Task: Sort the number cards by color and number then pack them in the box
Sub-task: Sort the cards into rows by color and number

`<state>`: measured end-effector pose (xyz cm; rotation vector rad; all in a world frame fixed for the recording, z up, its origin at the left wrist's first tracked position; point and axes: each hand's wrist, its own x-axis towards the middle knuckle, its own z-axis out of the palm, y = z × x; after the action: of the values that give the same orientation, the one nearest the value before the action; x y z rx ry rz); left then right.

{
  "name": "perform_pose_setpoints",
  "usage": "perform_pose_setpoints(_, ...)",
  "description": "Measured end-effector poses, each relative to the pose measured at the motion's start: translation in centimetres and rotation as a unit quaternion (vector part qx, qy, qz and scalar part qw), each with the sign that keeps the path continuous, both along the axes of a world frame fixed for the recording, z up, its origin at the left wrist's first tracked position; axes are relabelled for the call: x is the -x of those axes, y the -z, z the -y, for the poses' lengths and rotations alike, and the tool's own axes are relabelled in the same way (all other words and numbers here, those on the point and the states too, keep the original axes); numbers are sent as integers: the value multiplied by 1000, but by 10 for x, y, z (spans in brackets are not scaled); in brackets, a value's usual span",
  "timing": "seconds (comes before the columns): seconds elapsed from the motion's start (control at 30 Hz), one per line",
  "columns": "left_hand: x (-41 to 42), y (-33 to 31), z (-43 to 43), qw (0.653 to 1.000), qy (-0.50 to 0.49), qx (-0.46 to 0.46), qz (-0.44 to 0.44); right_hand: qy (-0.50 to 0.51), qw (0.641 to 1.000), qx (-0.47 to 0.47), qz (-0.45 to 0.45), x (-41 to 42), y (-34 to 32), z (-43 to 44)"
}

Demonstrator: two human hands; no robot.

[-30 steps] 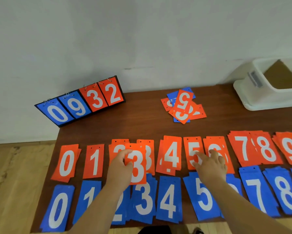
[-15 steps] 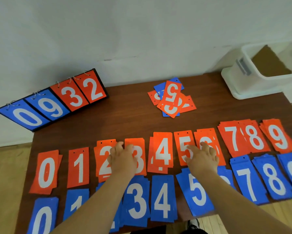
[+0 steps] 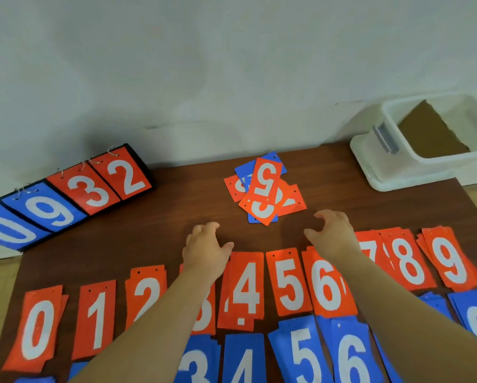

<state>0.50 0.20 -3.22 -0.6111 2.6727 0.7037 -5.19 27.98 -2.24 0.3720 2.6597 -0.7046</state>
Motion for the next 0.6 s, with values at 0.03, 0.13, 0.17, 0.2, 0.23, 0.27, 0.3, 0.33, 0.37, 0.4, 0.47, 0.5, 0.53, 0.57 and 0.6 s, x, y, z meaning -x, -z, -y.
perform_pose_setpoints(0.03, 14, -1, -7, 1000, -3, -5, -2, -6, 1000, 4, -1, 16, 0, 1)
perform_pose_setpoints(0.13, 58, 3, -30, 1000, -3, -12, -18, -22, 1000, 16, 8, 58, 6, 11)
perform_pose_setpoints(0.17, 73, 7, -38, 1000, 2, -12, -23, -23, 999, 19, 18, 71, 11, 15)
perform_pose_setpoints(0.2, 83, 10, -43, 1000, 8, -11, -25, -27, 999, 16, 24, 78, 15, 20)
perform_pose_setpoints(0.23, 91, 12, -48, 1000, 14, -8, -23, -30, 999, 8, 28, 84, 20, 26)
perform_pose_setpoints(0.27, 100, 17, -54, 1000, 21, -2, -18, -31, 999, -1, 28, 90, 26, 30)
perform_pose_setpoints(0.3, 107, 21, -60, 999, 29, 7, -13, -28, 999, -6, 25, 95, 31, 33)
perform_pose_setpoints(0.33, 111, 25, -65, 999, 38, 16, -9, -22, 1000, -4, 20, 98, 36, 36)
perform_pose_setpoints(0.37, 114, 29, -69, 999, 44, 26, -10, -14, 1000, 4, 16, 102, 38, 39)
perform_pose_setpoints(0.4, 115, 33, -70, 999, 42, 28, -12, -7, 1000, 13, 19, 104, 41, 40)
perform_pose_setpoints(0.47, 114, 37, -70, 999, 19, 17, -21, 2, 999, 29, 26, 108, 45, 39)
perform_pose_setpoints(0.5, 114, 40, -70, 999, 8, 10, -30, 2, 999, 38, 26, 109, 47, 37)
perform_pose_setpoints(0.53, 113, 42, -69, 999, 1, 3, -41, 3, 999, 46, 25, 109, 49, 35)
perform_pose_setpoints(0.57, 111, 44, -68, 998, -7, -8, -54, 5, 998, 53, 26, 108, 50, 34)
perform_pose_setpoints(0.6, 110, 45, -68, 997, -16, -26, -66, 8, 998, 58, 28, 107, 50, 32)
